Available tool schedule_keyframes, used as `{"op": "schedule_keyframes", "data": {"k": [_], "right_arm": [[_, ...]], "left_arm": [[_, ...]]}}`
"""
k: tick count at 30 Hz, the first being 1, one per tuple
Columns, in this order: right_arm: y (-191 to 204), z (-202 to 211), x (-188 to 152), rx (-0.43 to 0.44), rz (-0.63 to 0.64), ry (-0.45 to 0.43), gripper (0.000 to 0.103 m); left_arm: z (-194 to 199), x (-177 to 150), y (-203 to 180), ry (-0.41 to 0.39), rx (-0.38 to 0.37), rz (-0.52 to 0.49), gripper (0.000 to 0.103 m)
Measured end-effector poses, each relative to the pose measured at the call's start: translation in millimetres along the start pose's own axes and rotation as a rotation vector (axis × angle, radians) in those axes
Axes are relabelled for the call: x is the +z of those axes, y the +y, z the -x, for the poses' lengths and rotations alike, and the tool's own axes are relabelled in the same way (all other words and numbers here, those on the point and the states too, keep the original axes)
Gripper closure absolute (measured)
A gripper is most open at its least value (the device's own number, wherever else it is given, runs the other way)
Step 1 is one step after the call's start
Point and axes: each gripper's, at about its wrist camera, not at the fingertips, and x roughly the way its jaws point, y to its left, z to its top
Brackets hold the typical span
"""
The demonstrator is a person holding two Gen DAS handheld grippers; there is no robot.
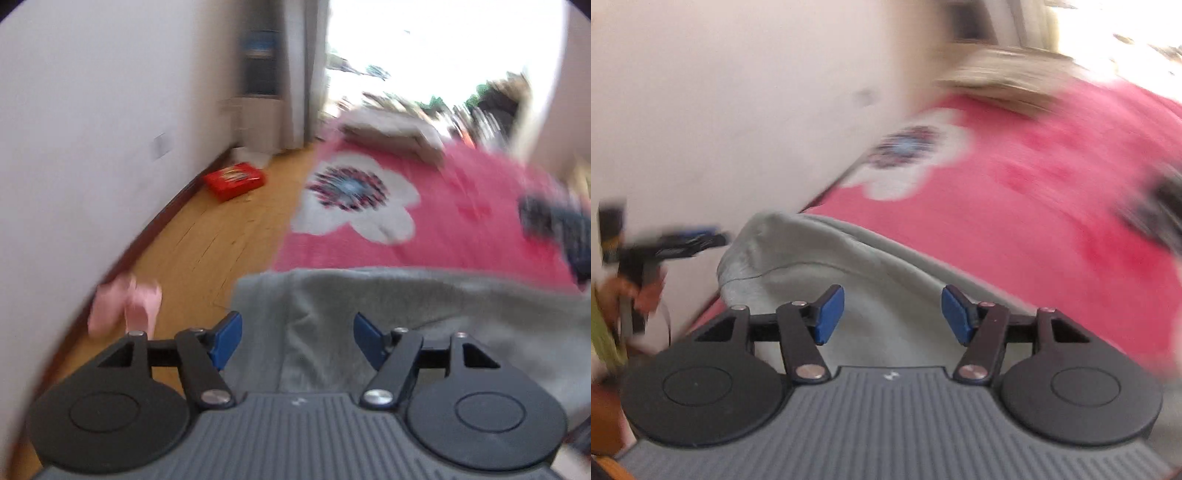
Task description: Fold clothes
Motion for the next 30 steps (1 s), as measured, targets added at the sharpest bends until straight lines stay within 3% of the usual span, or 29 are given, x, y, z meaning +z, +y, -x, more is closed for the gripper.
{"op": "schedule_keyframes", "data": {"k": [5, 9, 12, 13, 14, 16, 22, 27, 30], "right_arm": [[30, -83, 27, -0.014, 0.261, 0.118, 0.045], [34, -112, 23, -0.004, 0.39, 0.219, 0.046], [34, -118, 14, 0.004, 0.426, 0.256, 0.052], [33, -119, 11, 0.005, 0.433, 0.26, 0.062], [32, -121, 9, 0.006, 0.44, 0.263, 0.079], [33, -117, 7, -0.001, 0.461, 0.25, 0.093], [40, -91, 21, -0.037, 0.489, 0.17, 0.096], [30, -107, 15, -0.086, 0.457, 0.184, 0.095], [21, -120, 7, -0.119, 0.409, 0.19, 0.086]], "left_arm": [[-46, 14, -40, 0.032, -0.035, -0.435, 0.036], [-69, 10, -45, 0.058, -0.084, -0.557, 0.046], [-76, 2, -42, 0.066, -0.119, -0.564, 0.066], [-74, 3, -41, 0.057, -0.114, -0.561, 0.084], [-73, 4, -41, 0.048, -0.108, -0.558, 0.096], [-70, 5, -39, 0.03, -0.097, -0.551, 0.102], [-66, 14, -31, -0.014, -0.054, -0.513, 0.102], [-91, 13, -28, 0.033, -0.015, -0.482, 0.102], [-99, 4, -34, 0.03, 0.013, -0.527, 0.1]]}}
